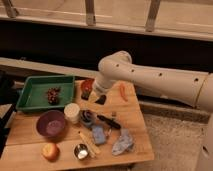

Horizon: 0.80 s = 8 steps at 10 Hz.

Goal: Place eraser in metal cup

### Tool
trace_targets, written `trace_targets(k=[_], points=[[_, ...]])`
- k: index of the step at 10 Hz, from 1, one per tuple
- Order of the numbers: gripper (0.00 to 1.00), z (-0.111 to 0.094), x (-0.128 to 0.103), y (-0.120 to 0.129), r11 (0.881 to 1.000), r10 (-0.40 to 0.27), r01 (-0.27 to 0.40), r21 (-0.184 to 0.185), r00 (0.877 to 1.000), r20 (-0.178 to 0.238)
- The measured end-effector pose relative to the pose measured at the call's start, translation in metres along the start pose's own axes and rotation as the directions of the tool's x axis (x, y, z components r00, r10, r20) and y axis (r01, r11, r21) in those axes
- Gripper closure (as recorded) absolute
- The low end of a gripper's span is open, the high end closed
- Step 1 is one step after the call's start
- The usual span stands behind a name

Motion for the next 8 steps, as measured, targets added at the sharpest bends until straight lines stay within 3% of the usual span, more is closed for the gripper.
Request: trace_targets(k=[2, 8], points=[[1.0, 0.002, -0.02, 0.029, 0.993, -0.103, 0.103, -0.054, 0.995, 0.016], [1.0, 0.003, -0.02, 0.031, 0.992, -0.113, 0.114, -0.061, 0.993, 0.017]])
